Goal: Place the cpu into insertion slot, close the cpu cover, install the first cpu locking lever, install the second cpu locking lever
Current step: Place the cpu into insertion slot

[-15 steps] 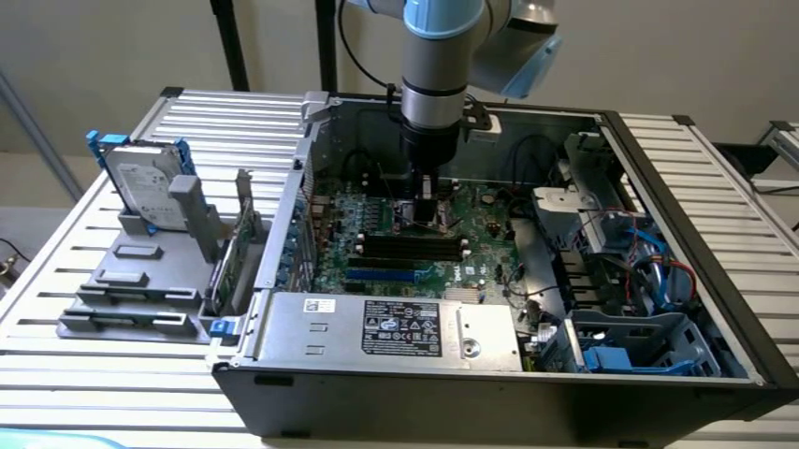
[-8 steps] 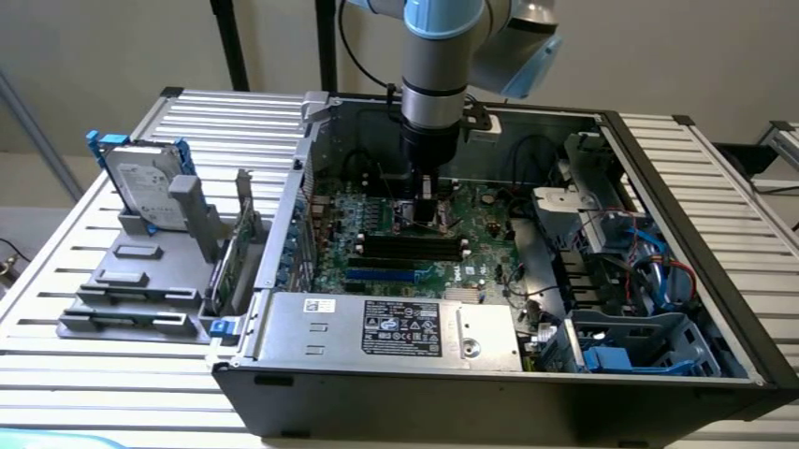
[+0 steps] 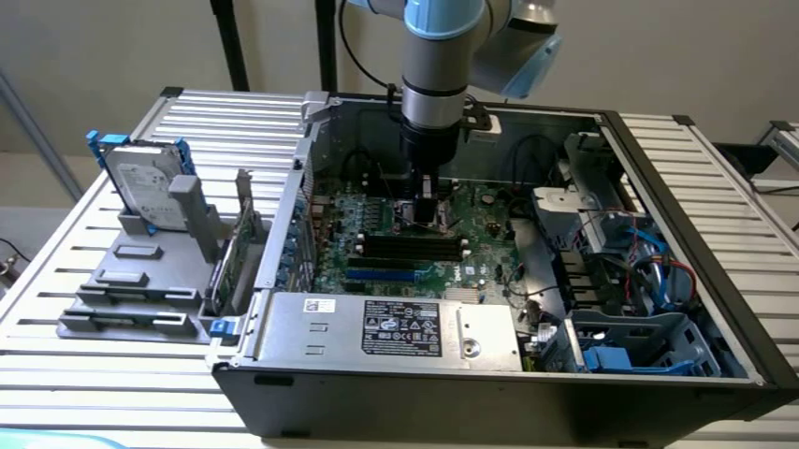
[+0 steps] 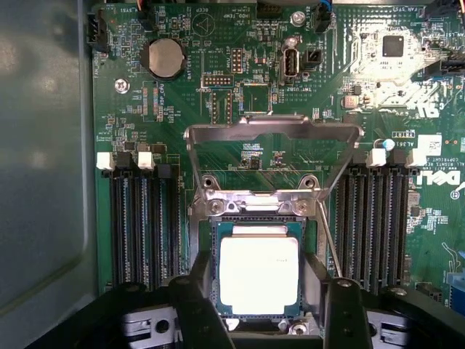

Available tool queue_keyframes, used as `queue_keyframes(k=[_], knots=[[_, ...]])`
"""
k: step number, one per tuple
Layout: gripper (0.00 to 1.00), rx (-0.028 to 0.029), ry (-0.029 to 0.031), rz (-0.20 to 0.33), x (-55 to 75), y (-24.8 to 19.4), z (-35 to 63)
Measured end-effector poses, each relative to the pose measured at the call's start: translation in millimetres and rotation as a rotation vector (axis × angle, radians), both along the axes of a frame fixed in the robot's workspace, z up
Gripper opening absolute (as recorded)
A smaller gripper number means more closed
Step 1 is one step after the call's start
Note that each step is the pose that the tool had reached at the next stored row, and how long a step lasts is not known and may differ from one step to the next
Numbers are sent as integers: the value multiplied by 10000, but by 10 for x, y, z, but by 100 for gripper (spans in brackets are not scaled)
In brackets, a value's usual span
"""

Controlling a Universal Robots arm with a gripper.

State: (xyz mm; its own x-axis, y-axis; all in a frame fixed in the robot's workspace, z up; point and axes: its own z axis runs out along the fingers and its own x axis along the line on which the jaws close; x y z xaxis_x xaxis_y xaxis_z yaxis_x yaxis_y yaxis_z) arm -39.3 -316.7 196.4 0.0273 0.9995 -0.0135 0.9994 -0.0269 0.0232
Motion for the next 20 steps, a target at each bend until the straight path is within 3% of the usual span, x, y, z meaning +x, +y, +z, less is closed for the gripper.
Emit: queue_keyframes(k=[5, 10, 12, 14, 20], knots=[[62, -5, 35, 0, 0, -1, 21], [60, -5, 84, 0, 0, -2, 159], [48, -3, 88, 0, -3, -4, 210], [42, -2, 89, 2, -33, -13, 241], [18, 3, 88, 0, -286, -48, 288]])
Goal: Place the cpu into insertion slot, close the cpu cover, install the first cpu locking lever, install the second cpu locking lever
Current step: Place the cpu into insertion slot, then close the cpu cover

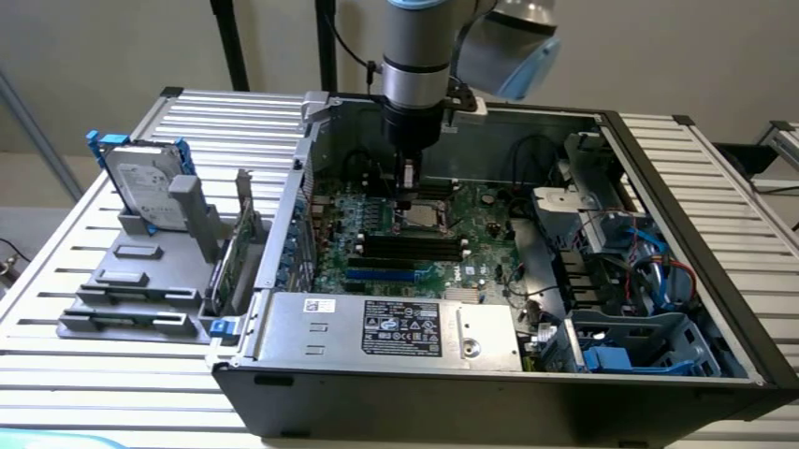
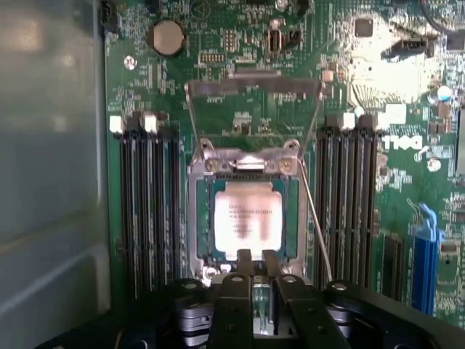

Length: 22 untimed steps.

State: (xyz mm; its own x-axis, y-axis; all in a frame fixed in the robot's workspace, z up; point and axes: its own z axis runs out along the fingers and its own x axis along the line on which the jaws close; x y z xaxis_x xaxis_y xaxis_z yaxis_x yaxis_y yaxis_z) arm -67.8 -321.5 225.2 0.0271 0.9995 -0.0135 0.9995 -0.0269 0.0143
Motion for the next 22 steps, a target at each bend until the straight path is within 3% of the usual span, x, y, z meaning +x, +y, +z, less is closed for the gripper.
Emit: queue_keyframes(k=[1, 4, 20, 22], knots=[[12, 0, 0, 0, -45, -6, 12], [11, 1, 0, -1, -134, -21, 48], [11, 2, 0, 0, -135, -22, 50], [11, 0, 25, 0, -110, -22, 52]])
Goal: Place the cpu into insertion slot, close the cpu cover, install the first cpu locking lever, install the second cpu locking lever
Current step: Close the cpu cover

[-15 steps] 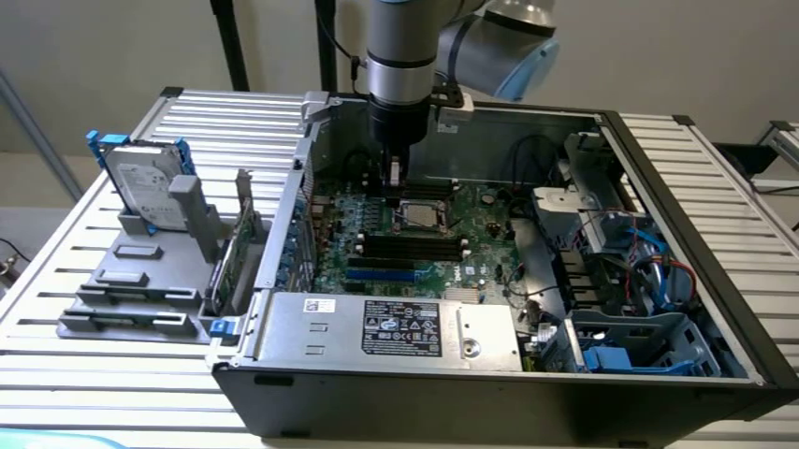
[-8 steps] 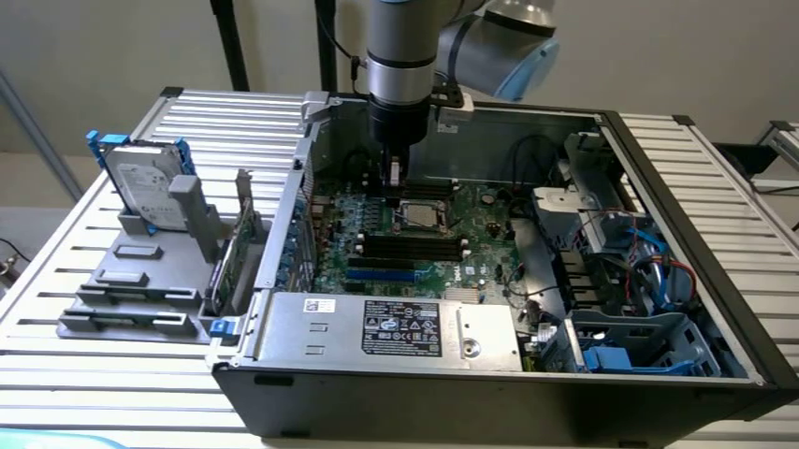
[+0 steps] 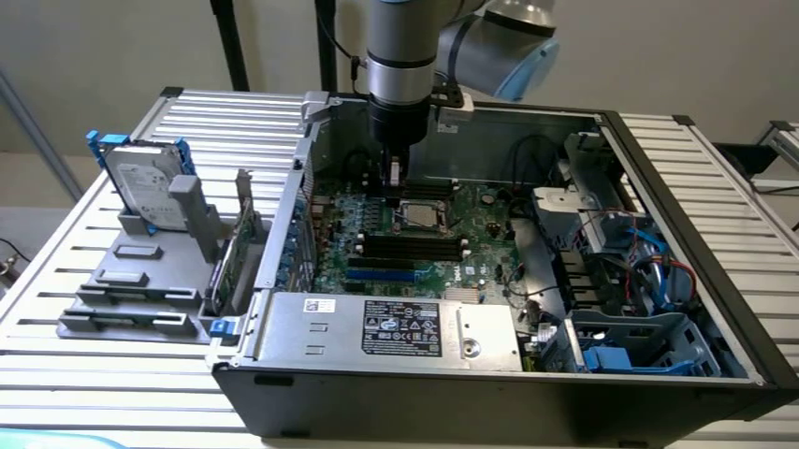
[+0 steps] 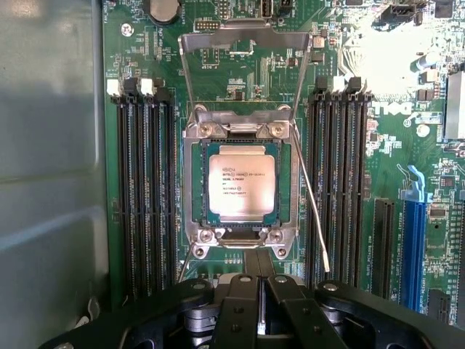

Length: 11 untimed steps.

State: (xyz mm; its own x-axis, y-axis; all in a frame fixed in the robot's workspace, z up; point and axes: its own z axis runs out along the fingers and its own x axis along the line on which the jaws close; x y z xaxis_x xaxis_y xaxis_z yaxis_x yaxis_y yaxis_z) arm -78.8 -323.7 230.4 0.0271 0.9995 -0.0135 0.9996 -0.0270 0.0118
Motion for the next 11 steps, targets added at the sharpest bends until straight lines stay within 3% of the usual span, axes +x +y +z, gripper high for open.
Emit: queue_keyframes(k=[2, 5, 11], knots=[[11, 0, 84, 0, 64, -1, 29], [11, 2, 163, 0, 192, 0, 128], [11, 1, 247, 0, 462, 0, 356]])
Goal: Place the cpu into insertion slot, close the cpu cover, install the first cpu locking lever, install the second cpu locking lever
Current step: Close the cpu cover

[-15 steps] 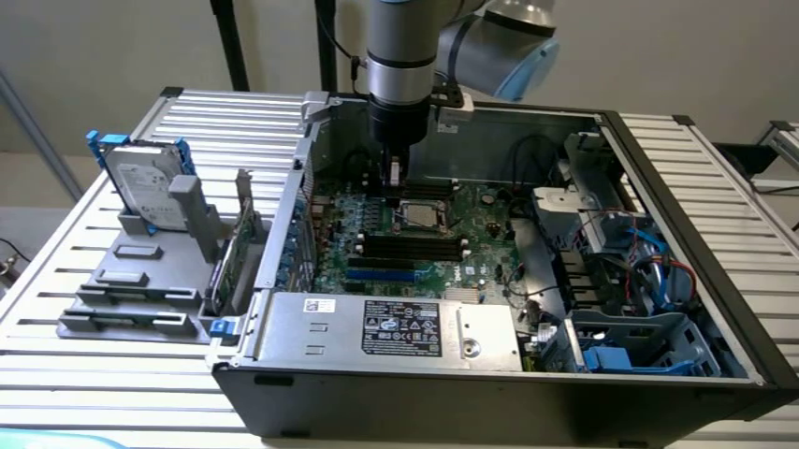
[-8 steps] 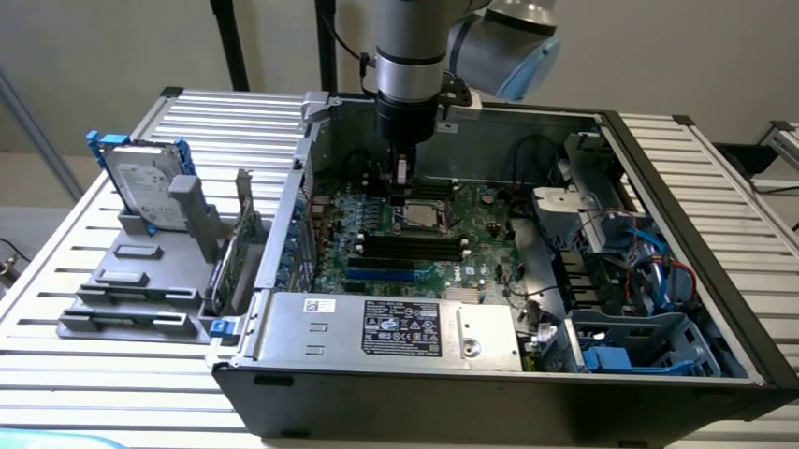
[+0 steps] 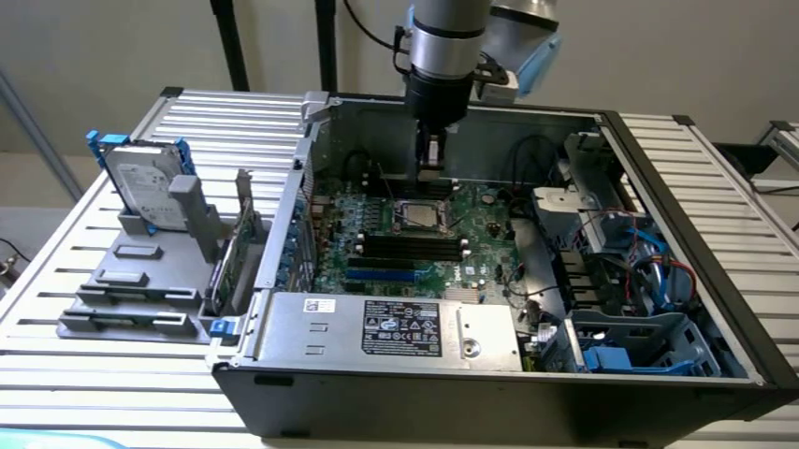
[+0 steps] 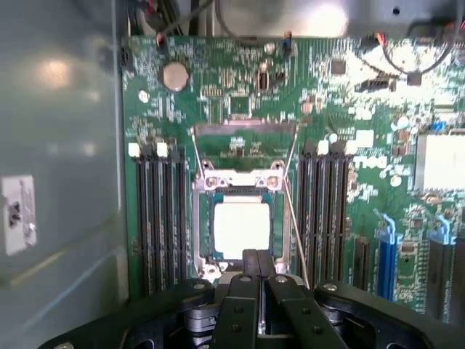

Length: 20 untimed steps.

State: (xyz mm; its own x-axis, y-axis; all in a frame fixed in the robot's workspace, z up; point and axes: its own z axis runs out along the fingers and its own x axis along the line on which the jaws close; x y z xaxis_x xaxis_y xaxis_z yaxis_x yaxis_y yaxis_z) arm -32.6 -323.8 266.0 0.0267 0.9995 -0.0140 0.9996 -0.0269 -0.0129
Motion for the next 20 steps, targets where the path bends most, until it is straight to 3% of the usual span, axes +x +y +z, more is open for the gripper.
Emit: queue_keyframes(k=[8, 20], knots=[[11, 3, 51, 0, 366, 0, 218], [11, 53, 56, 2, 912, 10, 190]])
